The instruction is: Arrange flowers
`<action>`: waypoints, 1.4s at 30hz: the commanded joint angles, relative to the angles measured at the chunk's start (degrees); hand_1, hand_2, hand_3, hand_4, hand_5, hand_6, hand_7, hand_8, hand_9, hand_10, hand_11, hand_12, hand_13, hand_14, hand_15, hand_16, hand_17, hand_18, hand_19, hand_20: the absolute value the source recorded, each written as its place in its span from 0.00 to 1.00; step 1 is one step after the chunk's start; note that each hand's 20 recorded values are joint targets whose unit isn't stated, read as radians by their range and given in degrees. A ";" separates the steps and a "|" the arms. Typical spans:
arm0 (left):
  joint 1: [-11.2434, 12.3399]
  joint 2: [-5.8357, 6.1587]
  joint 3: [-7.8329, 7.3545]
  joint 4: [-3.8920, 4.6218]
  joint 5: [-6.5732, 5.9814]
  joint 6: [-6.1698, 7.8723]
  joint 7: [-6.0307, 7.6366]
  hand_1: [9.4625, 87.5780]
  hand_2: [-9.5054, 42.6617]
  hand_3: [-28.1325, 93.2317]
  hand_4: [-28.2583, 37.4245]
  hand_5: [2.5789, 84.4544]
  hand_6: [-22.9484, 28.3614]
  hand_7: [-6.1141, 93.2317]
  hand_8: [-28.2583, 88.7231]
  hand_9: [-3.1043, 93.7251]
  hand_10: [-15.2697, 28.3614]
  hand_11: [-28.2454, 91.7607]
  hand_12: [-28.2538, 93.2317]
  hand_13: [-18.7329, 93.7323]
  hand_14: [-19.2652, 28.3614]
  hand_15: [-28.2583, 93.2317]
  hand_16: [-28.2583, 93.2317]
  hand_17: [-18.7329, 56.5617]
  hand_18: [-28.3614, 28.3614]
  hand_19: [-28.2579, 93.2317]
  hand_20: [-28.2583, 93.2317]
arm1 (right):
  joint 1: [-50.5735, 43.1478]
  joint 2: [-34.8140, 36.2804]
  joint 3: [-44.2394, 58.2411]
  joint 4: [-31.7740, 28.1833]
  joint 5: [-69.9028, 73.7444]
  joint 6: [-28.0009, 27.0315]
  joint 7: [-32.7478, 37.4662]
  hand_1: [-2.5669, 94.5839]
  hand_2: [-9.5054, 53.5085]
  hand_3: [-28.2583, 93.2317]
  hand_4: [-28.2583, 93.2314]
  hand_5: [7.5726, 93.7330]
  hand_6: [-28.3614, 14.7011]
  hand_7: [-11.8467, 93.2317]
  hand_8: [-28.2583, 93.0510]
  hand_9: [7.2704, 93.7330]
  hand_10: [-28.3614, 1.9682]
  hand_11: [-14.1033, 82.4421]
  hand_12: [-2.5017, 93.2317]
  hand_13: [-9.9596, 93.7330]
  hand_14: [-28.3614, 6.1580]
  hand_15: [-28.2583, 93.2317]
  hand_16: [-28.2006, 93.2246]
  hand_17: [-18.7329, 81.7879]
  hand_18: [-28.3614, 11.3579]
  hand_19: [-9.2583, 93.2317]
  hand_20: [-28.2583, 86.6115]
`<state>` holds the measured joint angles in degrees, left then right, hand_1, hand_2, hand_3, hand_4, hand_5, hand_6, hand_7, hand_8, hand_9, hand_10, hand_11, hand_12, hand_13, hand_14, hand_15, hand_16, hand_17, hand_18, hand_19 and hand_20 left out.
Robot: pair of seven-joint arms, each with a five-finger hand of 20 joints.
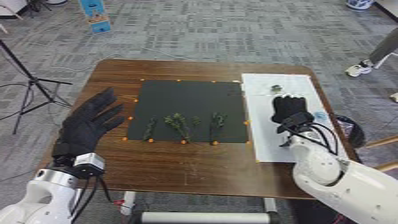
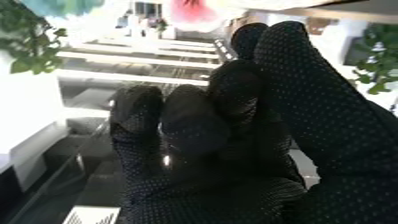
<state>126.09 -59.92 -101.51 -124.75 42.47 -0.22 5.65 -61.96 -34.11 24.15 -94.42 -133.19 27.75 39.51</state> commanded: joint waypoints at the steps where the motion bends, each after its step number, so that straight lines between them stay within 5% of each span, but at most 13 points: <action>1: 0.77 -0.62 -0.22 -0.54 -0.18 0.27 -0.02 0.18 0.01 0.82 0.00 0.31 0.51 0.25 0.16 0.26 0.60 0.38 0.36 0.35 0.70 0.37 0.27 0.11 0.93 0.58 0.29 | 0.42 0.34 1.59 -0.93 -2.11 -3.52 0.46 0.52 0.00 0.92 0.02 0.63 0.71 0.64 0.36 0.74 0.68 0.59 0.77 0.74 0.58 0.89 0.61 0.52 0.20 0.93 0.69; 4: 0.68 -0.57 -0.29 -0.48 -0.18 0.39 -0.02 0.18 0.00 0.82 0.00 0.31 0.51 0.25 0.16 0.26 0.60 0.38 0.36 0.35 0.70 0.37 0.27 0.11 0.93 0.58 0.29 | -0.35 0.52 2.88 -1.42 -2.33 -4.66 2.51 0.49 0.00 0.91 0.00 0.54 0.63 0.57 0.29 0.60 0.59 0.59 0.66 0.68 0.55 0.89 0.60 0.49 0.19 0.91 0.70; 6: 0.79 -0.61 -0.41 -0.55 -0.18 0.49 0.04 0.18 0.00 0.82 0.00 0.31 0.51 0.25 0.16 0.26 0.60 0.38 0.36 0.35 0.70 0.37 0.27 0.11 0.93 0.58 0.29 | -0.27 0.61 3.15 -1.53 -2.73 -5.29 3.55 0.42 0.00 0.95 0.00 0.48 0.57 0.52 0.13 0.48 0.48 0.68 0.49 0.64 0.49 0.88 0.57 0.47 0.18 0.90 0.70; 9: 0.65 -0.57 -0.35 -0.49 -0.17 0.52 -0.01 0.18 0.00 0.82 0.00 0.31 0.51 0.25 0.16 0.26 0.60 0.38 0.36 0.35 0.70 0.37 0.27 0.11 0.93 0.58 0.29 | -0.16 1.18 3.14 -2.25 -2.80 -6.81 4.85 0.38 0.00 0.96 0.00 0.40 0.47 0.47 0.12 0.35 0.38 0.70 0.47 0.58 0.42 0.89 0.56 0.45 0.16 0.90 0.71; 14: 0.72 -0.64 -0.38 -0.51 -0.11 0.33 -0.03 0.18 0.00 0.82 0.00 0.32 0.51 0.24 0.16 0.26 0.60 0.38 0.36 0.35 0.70 0.37 0.27 0.11 0.93 0.58 0.29 | -0.93 2.02 3.96 -3.04 -1.20 -7.62 4.05 0.36 0.00 0.96 0.00 0.38 0.43 0.47 0.13 0.30 0.34 0.71 0.48 0.55 0.39 0.90 0.55 0.44 0.15 0.90 0.71; 23: 0.93 -0.67 -0.58 -0.52 -0.23 0.61 0.08 0.18 0.00 0.82 0.00 0.32 0.51 0.25 0.16 0.26 0.60 0.38 0.36 0.35 0.70 0.37 0.27 0.11 0.93 0.58 0.29 | -0.58 0.63 4.85 -2.91 4.39 -15.17 -0.46 0.33 0.00 0.93 0.00 0.42 0.46 0.47 0.13 0.35 0.35 0.70 0.46 0.55 0.40 0.90 0.54 0.43 0.14 0.89 0.71; 35: 0.45 -0.28 -0.09 -0.19 -0.33 0.42 -0.19 0.18 0.01 0.82 0.00 0.31 0.51 0.25 0.16 0.26 0.60 0.38 0.36 0.35 0.70 0.37 0.27 0.11 0.93 0.58 0.29 | 6.73 -1.57 -3.83 4.18 5.03 -14.39 0.86 0.32 0.00 0.92 0.00 0.46 0.48 0.43 0.14 0.43 0.38 0.63 0.42 0.59 0.42 0.88 0.54 0.44 0.15 0.89 0.71; 38: 0.38 -0.25 -0.02 -0.19 -0.37 0.44 -0.29 0.18 0.02 0.82 0.00 0.31 0.51 0.25 0.16 0.26 0.60 0.38 0.36 0.35 0.70 0.37 0.27 0.11 0.93 0.58 0.29 | 8.00 -2.09 -5.92 5.50 3.93 -12.08 1.13 0.37 0.00 0.92 0.00 0.53 0.57 0.48 0.13 0.54 0.46 0.64 0.42 0.63 0.46 0.88 0.55 0.46 0.17 0.90 0.71; 42: 0.28 -0.23 -0.05 -0.12 -0.34 0.19 -0.38 0.18 0.02 0.82 0.00 0.32 0.51 0.25 0.16 0.26 0.60 0.38 0.36 0.35 0.70 0.37 0.27 0.11 0.93 0.58 0.29 | 8.53 -2.14 -7.17 5.60 3.30 -10.65 0.30 0.51 0.00 0.87 0.00 0.62 0.66 0.56 0.31 0.72 0.68 0.51 0.64 0.68 0.54 0.86 0.57 0.50 0.18 0.92 0.70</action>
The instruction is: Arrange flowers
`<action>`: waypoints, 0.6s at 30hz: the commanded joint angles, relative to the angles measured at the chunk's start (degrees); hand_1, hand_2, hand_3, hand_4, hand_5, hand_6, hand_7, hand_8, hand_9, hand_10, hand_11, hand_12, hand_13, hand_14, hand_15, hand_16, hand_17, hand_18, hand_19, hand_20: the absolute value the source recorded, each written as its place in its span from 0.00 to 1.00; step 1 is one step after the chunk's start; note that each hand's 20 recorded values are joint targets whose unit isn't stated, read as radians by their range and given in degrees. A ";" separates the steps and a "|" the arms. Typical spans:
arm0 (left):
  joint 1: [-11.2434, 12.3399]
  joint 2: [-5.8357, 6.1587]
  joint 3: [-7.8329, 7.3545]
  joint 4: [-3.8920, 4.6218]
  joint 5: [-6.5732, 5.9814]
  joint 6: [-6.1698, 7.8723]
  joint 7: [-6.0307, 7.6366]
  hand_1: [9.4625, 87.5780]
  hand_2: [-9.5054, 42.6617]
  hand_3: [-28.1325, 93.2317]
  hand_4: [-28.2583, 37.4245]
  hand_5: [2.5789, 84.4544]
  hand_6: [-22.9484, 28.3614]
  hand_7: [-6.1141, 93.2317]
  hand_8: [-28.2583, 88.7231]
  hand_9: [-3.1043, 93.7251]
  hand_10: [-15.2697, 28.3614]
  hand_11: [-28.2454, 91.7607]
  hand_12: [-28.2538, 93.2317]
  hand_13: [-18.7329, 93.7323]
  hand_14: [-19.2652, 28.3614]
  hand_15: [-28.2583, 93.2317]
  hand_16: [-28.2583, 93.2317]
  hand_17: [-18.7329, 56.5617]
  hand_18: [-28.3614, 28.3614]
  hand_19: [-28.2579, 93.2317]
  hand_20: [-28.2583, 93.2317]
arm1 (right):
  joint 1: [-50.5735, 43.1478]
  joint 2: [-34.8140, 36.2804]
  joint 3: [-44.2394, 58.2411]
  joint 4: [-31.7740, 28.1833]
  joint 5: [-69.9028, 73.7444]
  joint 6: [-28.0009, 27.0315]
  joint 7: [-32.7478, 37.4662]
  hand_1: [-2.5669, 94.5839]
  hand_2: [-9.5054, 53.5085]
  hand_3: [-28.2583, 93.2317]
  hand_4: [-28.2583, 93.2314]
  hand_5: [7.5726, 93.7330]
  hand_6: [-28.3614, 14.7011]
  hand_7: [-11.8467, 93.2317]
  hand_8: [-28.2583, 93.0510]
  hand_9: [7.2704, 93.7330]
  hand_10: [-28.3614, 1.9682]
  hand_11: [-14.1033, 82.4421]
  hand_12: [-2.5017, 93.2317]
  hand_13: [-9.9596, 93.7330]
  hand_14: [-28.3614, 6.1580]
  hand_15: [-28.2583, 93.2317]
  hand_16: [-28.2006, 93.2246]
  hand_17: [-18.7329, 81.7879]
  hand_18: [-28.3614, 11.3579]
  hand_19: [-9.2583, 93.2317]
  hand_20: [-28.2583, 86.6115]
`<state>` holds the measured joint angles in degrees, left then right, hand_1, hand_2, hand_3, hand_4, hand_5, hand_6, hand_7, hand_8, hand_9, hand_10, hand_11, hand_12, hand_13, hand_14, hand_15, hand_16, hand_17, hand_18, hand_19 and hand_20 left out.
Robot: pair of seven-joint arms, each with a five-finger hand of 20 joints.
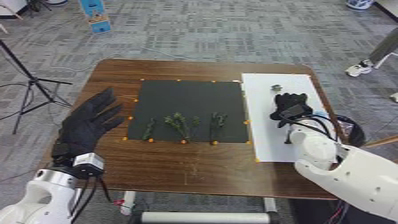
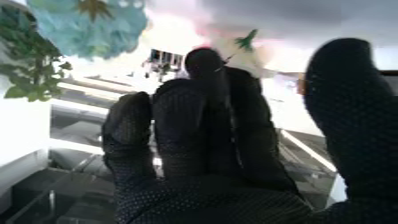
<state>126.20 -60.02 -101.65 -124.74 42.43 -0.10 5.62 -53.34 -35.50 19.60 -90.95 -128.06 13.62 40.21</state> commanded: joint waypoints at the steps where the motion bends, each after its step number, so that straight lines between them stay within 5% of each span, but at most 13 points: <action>1: 0.26 -0.20 0.04 -0.15 -0.32 0.15 -0.29 0.18 0.02 0.82 0.00 0.32 0.51 0.25 0.16 0.26 0.60 0.38 0.36 0.35 0.70 0.37 0.27 0.11 0.93 0.58 0.29 | -0.17 -0.82 -2.52 2.01 -1.72 3.51 -0.71 0.53 0.00 0.87 0.00 0.64 0.69 0.58 0.32 0.75 0.70 0.52 0.66 0.70 0.56 0.86 0.57 0.51 0.18 0.92 0.70; 18: 0.87 -0.32 -0.58 -0.72 -0.19 0.43 0.14 0.18 0.02 0.82 0.00 0.32 0.51 0.25 0.16 0.26 0.60 0.38 0.36 0.35 0.70 0.37 0.27 0.11 0.93 0.58 0.29 | 0.97 2.65 5.10 -10.16 0.47 2.11 -8.04 0.52 0.00 0.91 0.04 0.72 0.71 0.58 0.37 0.80 0.71 0.53 0.71 0.75 0.58 0.87 0.60 0.54 0.18 0.96 0.70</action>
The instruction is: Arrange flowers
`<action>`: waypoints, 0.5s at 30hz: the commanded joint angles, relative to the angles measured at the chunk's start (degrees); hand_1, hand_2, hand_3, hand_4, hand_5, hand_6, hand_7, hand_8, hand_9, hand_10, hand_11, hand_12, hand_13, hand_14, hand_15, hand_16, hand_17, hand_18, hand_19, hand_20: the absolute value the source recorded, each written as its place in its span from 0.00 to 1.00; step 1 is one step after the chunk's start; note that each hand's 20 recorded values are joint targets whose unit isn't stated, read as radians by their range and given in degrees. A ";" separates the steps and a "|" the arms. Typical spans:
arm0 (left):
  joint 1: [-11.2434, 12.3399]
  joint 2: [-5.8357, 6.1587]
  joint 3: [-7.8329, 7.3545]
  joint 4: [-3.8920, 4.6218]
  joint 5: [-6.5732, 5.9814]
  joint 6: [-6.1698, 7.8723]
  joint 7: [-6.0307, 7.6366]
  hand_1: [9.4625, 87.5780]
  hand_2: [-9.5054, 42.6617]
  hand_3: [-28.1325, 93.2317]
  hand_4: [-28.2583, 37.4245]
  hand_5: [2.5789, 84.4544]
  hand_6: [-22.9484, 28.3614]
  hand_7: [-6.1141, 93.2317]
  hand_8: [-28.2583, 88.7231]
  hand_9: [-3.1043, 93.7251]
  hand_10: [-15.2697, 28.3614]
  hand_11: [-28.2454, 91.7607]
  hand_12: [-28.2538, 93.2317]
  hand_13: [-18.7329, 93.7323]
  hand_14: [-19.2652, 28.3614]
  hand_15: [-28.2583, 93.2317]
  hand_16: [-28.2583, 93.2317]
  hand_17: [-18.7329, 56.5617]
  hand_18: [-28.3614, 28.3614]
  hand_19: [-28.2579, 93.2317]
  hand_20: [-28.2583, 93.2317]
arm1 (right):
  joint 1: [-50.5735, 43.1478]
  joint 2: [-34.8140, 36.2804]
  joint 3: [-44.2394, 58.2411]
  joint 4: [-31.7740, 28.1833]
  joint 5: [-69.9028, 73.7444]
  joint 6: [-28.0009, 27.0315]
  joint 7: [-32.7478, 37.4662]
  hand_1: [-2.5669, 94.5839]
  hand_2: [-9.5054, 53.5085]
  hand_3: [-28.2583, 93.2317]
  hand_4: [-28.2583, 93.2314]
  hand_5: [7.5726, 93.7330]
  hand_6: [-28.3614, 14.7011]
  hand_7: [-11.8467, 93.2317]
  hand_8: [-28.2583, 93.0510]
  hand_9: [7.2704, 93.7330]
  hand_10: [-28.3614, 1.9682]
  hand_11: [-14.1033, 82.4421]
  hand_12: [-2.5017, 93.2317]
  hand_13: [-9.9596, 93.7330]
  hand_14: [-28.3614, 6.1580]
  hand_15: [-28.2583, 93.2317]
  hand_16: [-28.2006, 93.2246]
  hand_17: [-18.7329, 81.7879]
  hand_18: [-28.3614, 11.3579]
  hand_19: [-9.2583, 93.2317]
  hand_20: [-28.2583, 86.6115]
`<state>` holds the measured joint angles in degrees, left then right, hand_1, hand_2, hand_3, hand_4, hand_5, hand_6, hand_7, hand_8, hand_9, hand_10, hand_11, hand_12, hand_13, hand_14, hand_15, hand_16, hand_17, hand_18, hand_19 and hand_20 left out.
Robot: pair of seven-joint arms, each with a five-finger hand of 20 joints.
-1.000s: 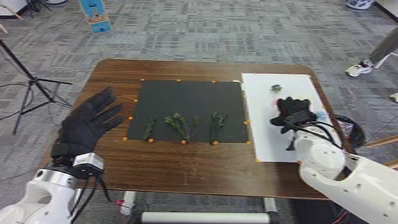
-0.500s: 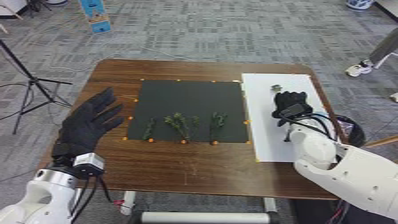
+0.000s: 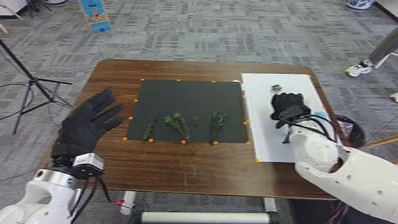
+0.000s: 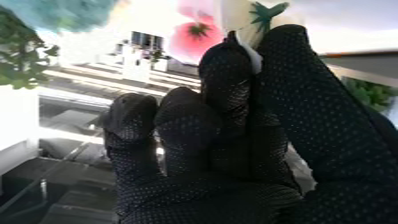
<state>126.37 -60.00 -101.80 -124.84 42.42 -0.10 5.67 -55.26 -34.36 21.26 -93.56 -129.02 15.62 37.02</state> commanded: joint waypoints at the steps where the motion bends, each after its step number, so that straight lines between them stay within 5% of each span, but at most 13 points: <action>1: 0.64 -0.37 -0.41 -0.62 -0.17 0.46 0.01 0.18 0.02 0.82 0.00 0.32 0.51 0.25 0.16 0.26 0.60 0.38 0.36 0.35 0.70 0.37 0.27 0.11 0.93 0.58 0.29 | 3.62 1.30 3.43 -8.23 1.88 0.68 -5.47 0.53 0.00 0.91 0.04 0.72 0.71 0.58 0.37 0.80 0.71 0.53 0.71 0.75 0.58 0.87 0.60 0.54 0.18 0.96 0.70; 15: 0.18 0.96 -2.18 -0.81 0.33 0.28 -0.44 0.18 0.02 0.82 0.00 0.31 0.51 0.24 0.16 0.26 0.60 0.38 0.36 0.35 0.70 0.37 0.27 0.11 0.94 0.58 0.29 | 17.11 -13.88 -4.74 -5.98 12.43 0.39 -15.69 0.54 0.00 0.91 0.04 0.72 0.70 0.57 0.36 0.80 0.71 0.53 0.70 0.75 0.58 0.87 0.59 0.54 0.18 0.96 0.70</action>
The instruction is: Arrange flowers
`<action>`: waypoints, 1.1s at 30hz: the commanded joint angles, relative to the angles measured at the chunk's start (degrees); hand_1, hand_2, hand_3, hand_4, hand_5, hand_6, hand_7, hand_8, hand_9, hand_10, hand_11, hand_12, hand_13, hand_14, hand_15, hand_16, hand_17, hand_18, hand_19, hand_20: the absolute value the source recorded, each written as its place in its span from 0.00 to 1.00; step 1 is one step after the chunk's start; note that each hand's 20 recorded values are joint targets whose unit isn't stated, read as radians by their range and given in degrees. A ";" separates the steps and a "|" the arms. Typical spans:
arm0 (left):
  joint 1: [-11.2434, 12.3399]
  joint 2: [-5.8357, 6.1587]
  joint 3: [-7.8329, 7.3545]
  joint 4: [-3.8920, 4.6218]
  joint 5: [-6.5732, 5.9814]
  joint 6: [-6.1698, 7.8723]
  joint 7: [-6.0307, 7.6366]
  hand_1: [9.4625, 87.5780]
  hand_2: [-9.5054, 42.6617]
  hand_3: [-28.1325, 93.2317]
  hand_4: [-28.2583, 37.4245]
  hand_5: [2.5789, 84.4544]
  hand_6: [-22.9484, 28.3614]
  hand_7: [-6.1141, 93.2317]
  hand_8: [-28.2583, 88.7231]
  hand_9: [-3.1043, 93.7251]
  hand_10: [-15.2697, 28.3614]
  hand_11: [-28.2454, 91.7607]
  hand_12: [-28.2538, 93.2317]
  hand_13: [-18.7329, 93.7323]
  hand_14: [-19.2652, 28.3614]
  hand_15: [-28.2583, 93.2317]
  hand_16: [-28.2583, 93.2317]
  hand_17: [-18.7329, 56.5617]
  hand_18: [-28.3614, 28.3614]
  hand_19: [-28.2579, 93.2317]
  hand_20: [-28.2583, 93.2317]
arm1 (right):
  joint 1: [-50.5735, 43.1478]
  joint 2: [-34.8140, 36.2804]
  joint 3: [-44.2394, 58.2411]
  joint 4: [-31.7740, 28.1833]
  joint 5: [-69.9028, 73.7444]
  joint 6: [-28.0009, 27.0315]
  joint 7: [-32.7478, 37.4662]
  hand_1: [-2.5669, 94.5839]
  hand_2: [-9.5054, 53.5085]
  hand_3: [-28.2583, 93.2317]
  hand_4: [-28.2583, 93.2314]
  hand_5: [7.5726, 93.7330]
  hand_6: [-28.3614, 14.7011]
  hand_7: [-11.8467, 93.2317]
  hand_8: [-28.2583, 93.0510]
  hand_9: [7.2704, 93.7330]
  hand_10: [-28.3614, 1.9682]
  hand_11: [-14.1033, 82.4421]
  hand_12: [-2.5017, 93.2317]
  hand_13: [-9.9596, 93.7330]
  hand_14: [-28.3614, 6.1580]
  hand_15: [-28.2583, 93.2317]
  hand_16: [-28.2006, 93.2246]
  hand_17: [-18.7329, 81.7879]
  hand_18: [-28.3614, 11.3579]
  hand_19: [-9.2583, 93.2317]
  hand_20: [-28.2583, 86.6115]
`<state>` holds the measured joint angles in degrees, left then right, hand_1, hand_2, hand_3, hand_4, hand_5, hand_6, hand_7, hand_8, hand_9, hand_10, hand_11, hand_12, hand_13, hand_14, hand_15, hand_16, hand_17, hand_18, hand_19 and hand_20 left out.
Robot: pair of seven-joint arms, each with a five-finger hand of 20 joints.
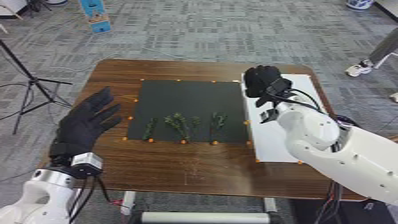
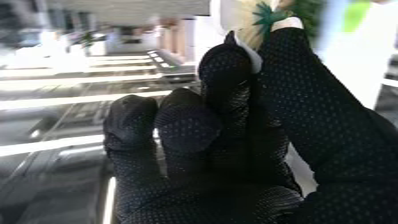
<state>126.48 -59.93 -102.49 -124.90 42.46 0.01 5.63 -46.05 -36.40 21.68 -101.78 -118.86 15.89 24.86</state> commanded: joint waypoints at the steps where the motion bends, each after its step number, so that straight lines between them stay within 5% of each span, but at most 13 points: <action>1: -0.11 1.08 -1.90 -0.70 0.45 -0.70 -0.73 0.18 0.02 0.82 0.00 0.31 0.51 0.24 0.16 0.26 0.60 0.38 0.36 0.35 0.70 0.37 0.27 0.11 0.94 0.58 0.29 | 9.00 -13.29 -6.46 3.46 2.67 0.31 -3.41 0.54 0.00 0.90 0.03 0.72 0.70 0.57 0.36 0.80 0.71 0.53 0.69 0.75 0.58 0.87 0.59 0.54 0.18 0.96 0.70; 5: -1.25 2.04 -2.26 -0.57 0.71 -1.43 -0.78 0.18 0.01 0.82 0.00 0.33 0.52 0.25 0.16 0.27 0.61 0.40 0.38 0.35 0.71 0.38 0.27 0.12 0.94 0.60 0.30 | 13.26 -17.15 -11.11 6.19 3.97 -0.90 -3.47 0.55 0.00 0.90 0.02 0.73 0.69 0.56 0.35 0.83 0.71 0.50 0.66 0.75 0.59 0.87 0.59 0.54 0.19 0.96 0.70; 11: -2.08 3.34 -2.09 -0.34 0.84 1.27 0.99 0.18 0.01 0.82 0.00 0.33 0.52 0.26 0.16 0.27 0.62 0.41 0.37 0.36 0.71 0.39 0.27 0.12 0.94 0.60 0.30 | 19.31 -22.46 -17.67 10.20 5.54 -0.25 -7.04 0.55 0.00 0.91 0.01 0.75 0.69 0.54 0.33 0.86 0.73 0.46 0.64 0.75 0.60 0.87 0.59 0.54 0.19 0.96 0.70; 13: -2.07 3.91 -1.24 -0.44 0.62 3.61 3.18 0.18 0.01 0.82 0.00 0.33 0.52 0.26 0.16 0.27 0.62 0.41 0.37 0.36 0.71 0.40 0.27 0.12 0.94 0.60 0.30 | 21.14 -24.10 -20.34 11.07 5.87 0.48 -6.92 0.55 0.00 0.91 0.00 0.75 0.69 0.54 0.34 0.87 0.73 0.45 0.65 0.75 0.60 0.86 0.59 0.54 0.20 0.96 0.69; 14: -2.26 3.98 -1.14 -0.39 0.41 3.70 3.43 0.18 0.01 0.82 0.00 0.33 0.52 0.26 0.16 0.27 0.62 0.41 0.37 0.36 0.71 0.40 0.27 0.12 0.94 0.60 0.30 | 21.16 -24.84 -20.47 11.44 5.88 -0.10 -6.98 0.55 0.00 0.91 0.00 0.75 0.69 0.54 0.34 0.87 0.73 0.45 0.65 0.75 0.60 0.86 0.59 0.54 0.20 0.96 0.69; 19: -3.21 4.63 -0.83 0.04 0.37 3.57 3.99 0.18 0.01 0.82 0.00 0.34 0.52 0.26 0.16 0.29 0.62 0.41 0.37 0.37 0.71 0.42 0.26 0.13 0.94 0.62 0.31 | 20.30 -27.68 -20.88 12.71 5.99 -0.61 -6.58 0.55 0.00 0.90 0.00 0.76 0.70 0.53 0.33 0.88 0.74 0.44 0.64 0.75 0.61 0.86 0.59 0.54 0.20 0.96 0.69; 21: -3.00 4.76 -1.08 -0.23 1.61 4.28 3.81 0.18 0.01 0.82 0.00 0.35 0.53 0.26 0.16 0.29 0.62 0.42 0.37 0.37 0.71 0.43 0.26 0.14 0.95 0.64 0.33 | 19.43 -28.11 -20.66 12.26 5.61 -0.97 -6.42 0.55 0.00 0.90 0.00 0.77 0.70 0.53 0.32 0.88 0.74 0.43 0.63 0.75 0.61 0.86 0.59 0.54 0.20 0.96 0.69; 25: -3.53 5.22 -1.53 0.00 2.19 3.85 3.22 0.18 0.01 0.82 0.00 0.35 0.53 0.26 0.16 0.29 0.63 0.42 0.37 0.38 0.71 0.44 0.26 0.15 0.94 0.64 0.33 | 15.84 -29.77 -18.06 12.82 4.65 -2.72 -7.63 0.55 0.00 0.89 0.00 0.79 0.72 0.52 0.29 0.91 0.75 0.40 0.60 0.75 0.61 0.86 0.59 0.54 0.21 0.96 0.69; 29: -4.35 6.70 -0.19 0.17 1.50 7.52 6.63 0.18 0.01 0.83 0.00 0.35 0.53 0.26 0.16 0.29 0.62 0.42 0.37 0.38 0.71 0.45 0.25 0.14 0.94 0.64 0.33 | 12.74 -31.99 -16.95 14.22 3.47 -1.45 -7.81 0.56 0.00 0.89 0.00 0.79 0.73 0.52 0.27 0.92 0.76 0.36 0.59 0.75 0.61 0.86 0.59 0.54 0.21 0.95 0.70; 33: -6.06 7.38 1.05 0.74 1.25 8.34 8.35 0.18 0.01 0.83 0.00 0.37 0.53 0.27 0.15 0.30 0.63 0.44 0.37 0.39 0.71 0.47 0.25 0.16 0.93 0.66 0.34 | 11.49 -34.33 -17.74 16.29 1.65 0.83 -6.92 0.56 0.00 0.88 0.00 0.79 0.74 0.52 0.26 0.93 0.75 0.35 0.59 0.75 0.62 0.86 0.59 0.54 0.21 0.95 0.70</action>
<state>122.77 -54.16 -102.93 -124.76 44.15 5.09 10.33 -31.90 -66.40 6.34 -87.83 -114.48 13.55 17.61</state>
